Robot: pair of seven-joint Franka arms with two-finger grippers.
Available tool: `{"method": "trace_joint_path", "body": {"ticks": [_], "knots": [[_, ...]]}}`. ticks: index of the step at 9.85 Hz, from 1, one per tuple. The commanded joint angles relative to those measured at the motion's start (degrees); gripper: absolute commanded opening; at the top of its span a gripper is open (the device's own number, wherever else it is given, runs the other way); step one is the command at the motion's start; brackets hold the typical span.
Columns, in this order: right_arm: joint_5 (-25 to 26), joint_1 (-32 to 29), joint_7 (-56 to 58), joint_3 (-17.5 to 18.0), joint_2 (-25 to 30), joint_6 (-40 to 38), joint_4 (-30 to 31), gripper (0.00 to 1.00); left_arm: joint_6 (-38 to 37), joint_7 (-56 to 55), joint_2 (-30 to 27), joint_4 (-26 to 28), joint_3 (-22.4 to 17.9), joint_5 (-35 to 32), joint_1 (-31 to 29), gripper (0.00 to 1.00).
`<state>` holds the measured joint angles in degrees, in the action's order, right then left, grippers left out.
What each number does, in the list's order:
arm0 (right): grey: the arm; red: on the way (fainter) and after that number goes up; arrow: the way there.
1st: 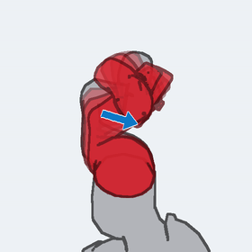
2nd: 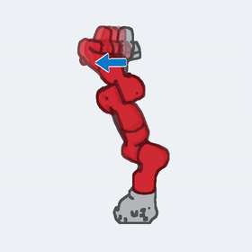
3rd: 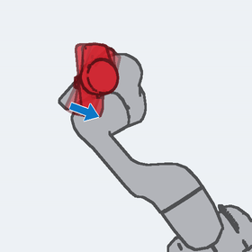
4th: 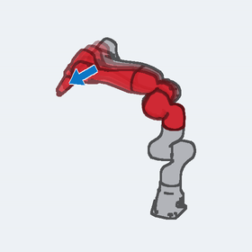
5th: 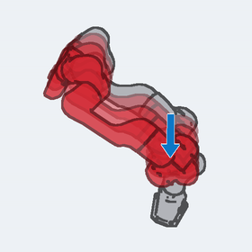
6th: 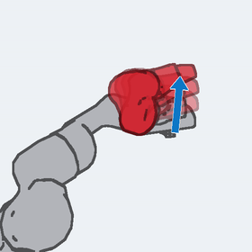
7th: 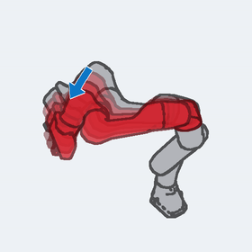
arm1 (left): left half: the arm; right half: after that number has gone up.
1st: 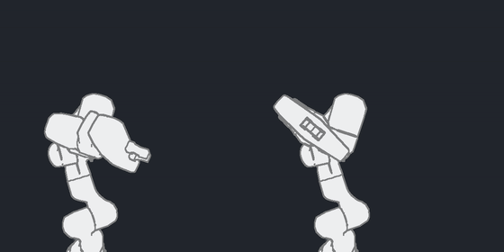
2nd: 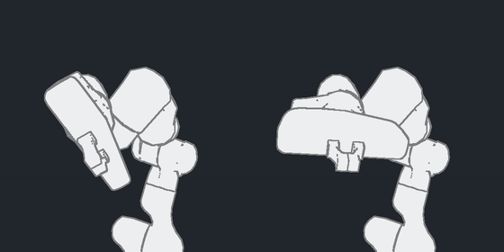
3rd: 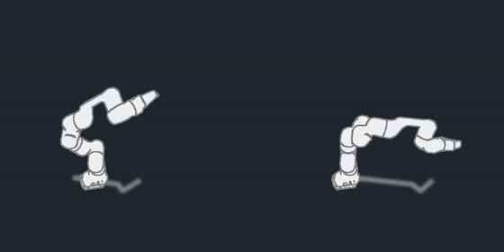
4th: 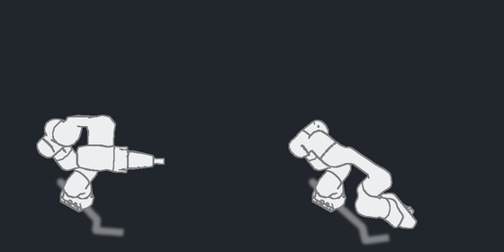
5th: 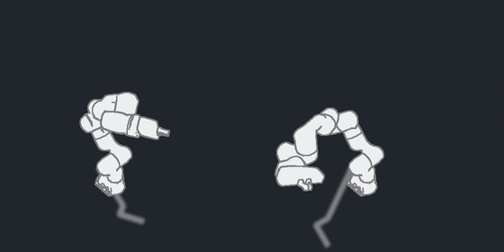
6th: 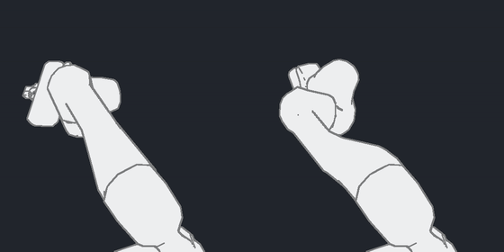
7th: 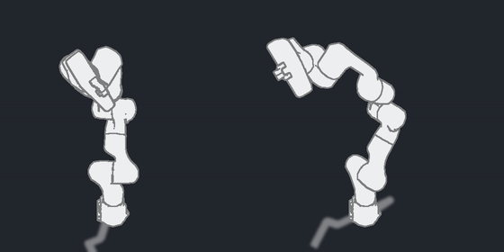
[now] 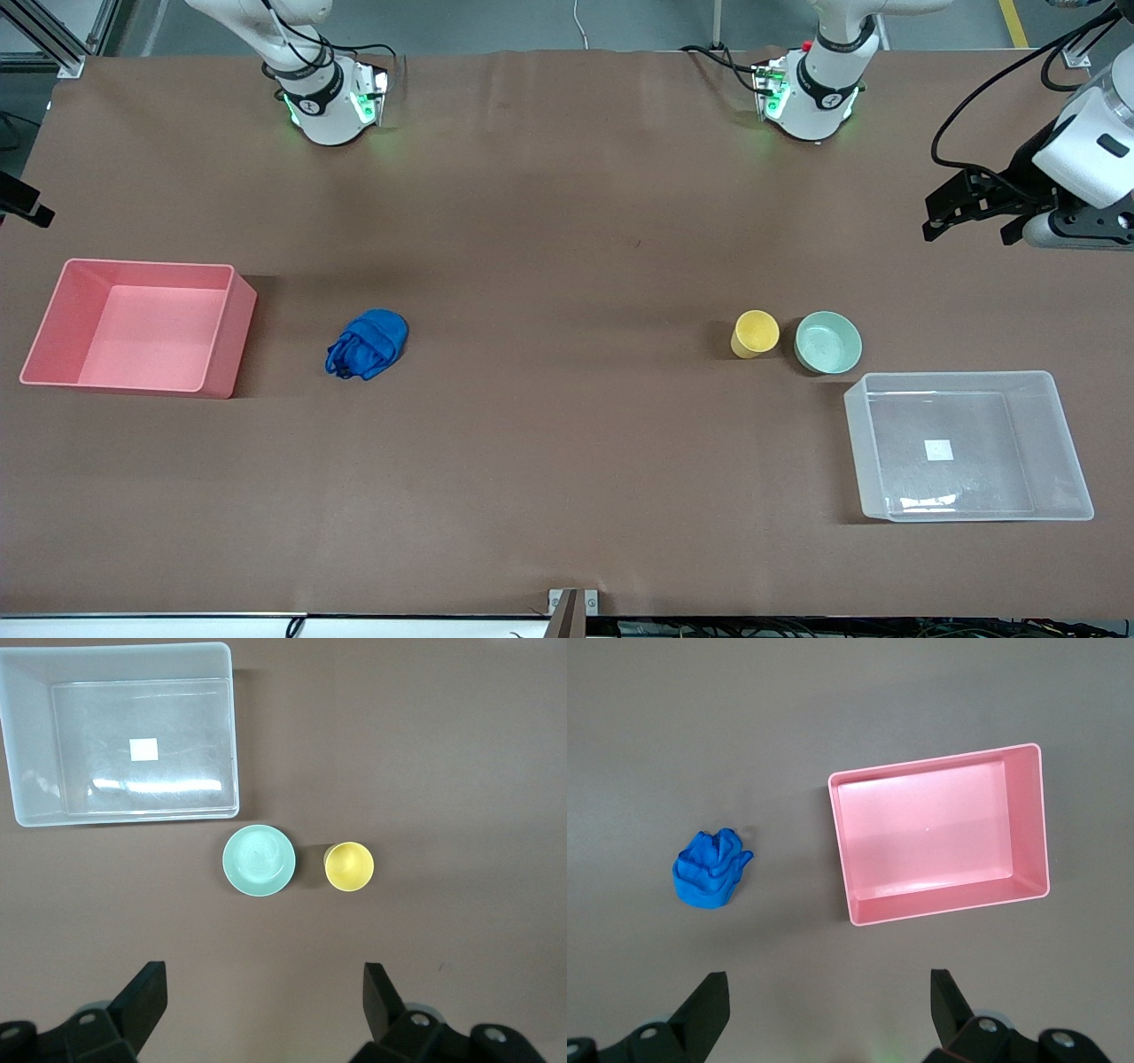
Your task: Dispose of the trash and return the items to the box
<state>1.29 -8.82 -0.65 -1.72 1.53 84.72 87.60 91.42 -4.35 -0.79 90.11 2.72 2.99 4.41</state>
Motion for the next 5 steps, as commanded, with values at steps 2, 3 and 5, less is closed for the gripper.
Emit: {"method": "trace_joint_path", "body": {"ticks": [2, 3, 5], "knots": [[-0.9, -0.8, 0.6, 0.4, 0.9, 0.3, 0.9, 1.0, 1.0, -0.4, 0.1, 1.7, 0.5, -1.1, -0.4, 0.99], [-0.9, -0.8, 0.6, 0.4, 0.8, 0.1, 0.9, 1.0, 0.9, -0.4, 0.1, 1.6, 0.4, -1.0, -0.4, 0.99], [-0.9, -0.6, 0.6, 0.4, 0.8, -0.1, 0.2, 1.0, 0.9, -0.4, 0.8, 1.6, 0.4, -1.0, -0.5, 1.0]]}}
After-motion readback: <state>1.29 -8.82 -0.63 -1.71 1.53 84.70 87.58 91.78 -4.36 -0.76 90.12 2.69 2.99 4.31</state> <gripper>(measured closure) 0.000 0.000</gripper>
